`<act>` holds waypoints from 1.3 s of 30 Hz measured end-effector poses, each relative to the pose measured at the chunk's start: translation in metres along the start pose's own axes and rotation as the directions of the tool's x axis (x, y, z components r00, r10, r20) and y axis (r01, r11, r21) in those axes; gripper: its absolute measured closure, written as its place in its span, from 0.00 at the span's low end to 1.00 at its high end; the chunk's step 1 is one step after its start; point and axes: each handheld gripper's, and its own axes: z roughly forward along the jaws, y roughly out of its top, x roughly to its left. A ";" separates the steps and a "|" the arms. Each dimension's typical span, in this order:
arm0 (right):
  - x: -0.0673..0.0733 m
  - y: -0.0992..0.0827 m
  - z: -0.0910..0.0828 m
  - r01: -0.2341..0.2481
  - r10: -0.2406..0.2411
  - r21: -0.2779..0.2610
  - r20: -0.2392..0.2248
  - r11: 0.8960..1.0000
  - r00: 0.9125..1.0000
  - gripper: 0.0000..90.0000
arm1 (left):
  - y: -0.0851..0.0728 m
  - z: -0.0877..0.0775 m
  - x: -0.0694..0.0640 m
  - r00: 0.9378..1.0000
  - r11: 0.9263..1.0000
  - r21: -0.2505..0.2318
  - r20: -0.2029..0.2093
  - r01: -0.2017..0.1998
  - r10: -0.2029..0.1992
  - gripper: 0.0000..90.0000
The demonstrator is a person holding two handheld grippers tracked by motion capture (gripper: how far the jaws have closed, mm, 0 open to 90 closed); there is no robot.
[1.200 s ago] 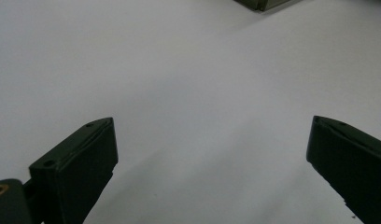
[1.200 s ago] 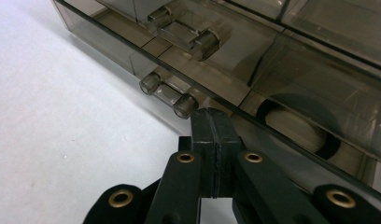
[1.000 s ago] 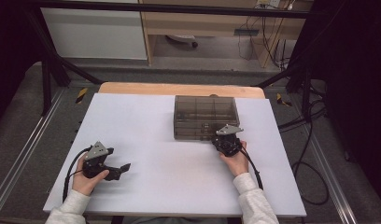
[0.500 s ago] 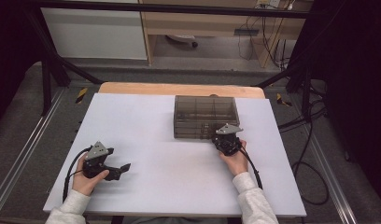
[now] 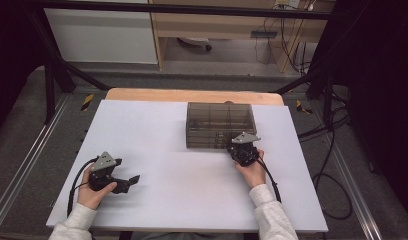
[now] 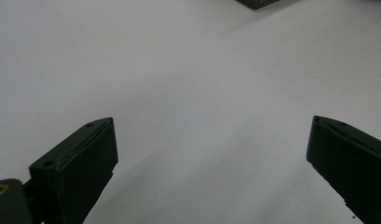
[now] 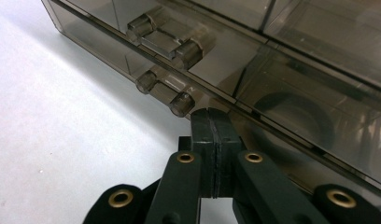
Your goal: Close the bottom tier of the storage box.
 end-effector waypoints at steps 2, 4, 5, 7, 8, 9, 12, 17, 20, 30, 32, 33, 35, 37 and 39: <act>0.000 0.001 -0.003 -0.007 0.007 -0.003 -0.004 1.000 1.000 0.98 | 0.000 0.000 0.000 1.000 1.000 0.001 0.000 0.000 0.000 0.02; 0.000 0.001 -0.006 -0.016 0.016 -0.004 -0.009 1.000 1.000 0.97 | 0.000 0.000 0.000 1.000 1.000 0.002 -0.001 0.000 0.000 0.02; 0.000 0.001 -0.007 -0.016 0.016 -0.006 -0.012 1.000 1.000 0.96 | 0.000 0.000 0.000 1.000 1.000 0.002 -0.001 0.000 0.000 0.02; 0.001 0.002 -0.011 -0.026 0.026 -0.010 -0.018 1.000 1.000 0.94 | 0.000 0.000 0.000 1.000 1.000 0.000 -0.001 0.001 -0.001 0.02; 0.002 0.002 -0.014 -0.030 0.030 -0.011 -0.024 0.999 0.999 0.93 | 0.000 -0.001 0.000 1.000 1.000 -0.001 -0.001 0.002 -0.002 0.02; 0.002 0.002 -0.016 -0.033 0.032 -0.014 -0.029 0.999 0.999 0.91 | 0.000 0.000 0.000 1.000 1.000 0.000 -0.001 0.001 -0.001 0.02; 0.004 0.003 -0.024 -0.039 0.038 -0.017 -0.043 0.999 0.998 0.86 | 0.000 0.000 0.000 1.000 1.000 0.002 -0.001 0.001 -0.001 0.02; 0.006 0.003 -0.036 -0.049 0.047 -0.024 -0.063 0.999 0.997 0.72 | 0.000 0.000 0.000 1.000 1.000 0.002 -0.001 0.000 0.000 0.02; 0.007 0.002 -0.042 -0.060 0.058 -0.024 -0.074 0.998 0.996 0.59 | -0.001 0.001 0.000 1.000 1.000 0.003 -0.001 0.002 -0.002 0.02; 0.007 -0.003 -0.058 -0.092 0.086 -0.062 -0.101 0.994 0.991 0.21 | -0.001 0.001 0.000 1.000 1.000 0.006 -0.002 0.000 0.000 0.02; 0.007 -0.005 -0.060 -0.089 0.083 -0.062 -0.093 0.994 0.992 0.14 | -0.001 0.001 0.000 1.000 1.000 0.007 -0.002 -0.001 0.001 0.02; 0.007 -0.006 -0.060 -0.087 0.081 -0.065 -0.094 0.994 0.992 0.12 | -0.001 0.001 -0.001 1.000 1.000 0.007 -0.002 -0.001 0.001 0.02; 0.007 -0.009 -0.062 -0.094 0.088 -0.060 -0.091 0.994 0.992 0.08 | -0.001 0.001 0.000 1.000 1.000 0.006 -0.002 0.000 0.000 0.02; 0.006 -0.012 -0.064 -0.101 0.096 -0.050 -0.082 0.994 0.992 0.06 | -0.001 0.001 0.000 1.000 1.000 0.008 -0.001 0.000 0.000 0.02; 0.005 -0.015 -0.066 -0.097 0.094 -0.047 -0.064 0.994 0.994 0.06 | -0.001 0.001 -0.001 1.000 1.000 0.008 -0.002 -0.001 0.001 0.02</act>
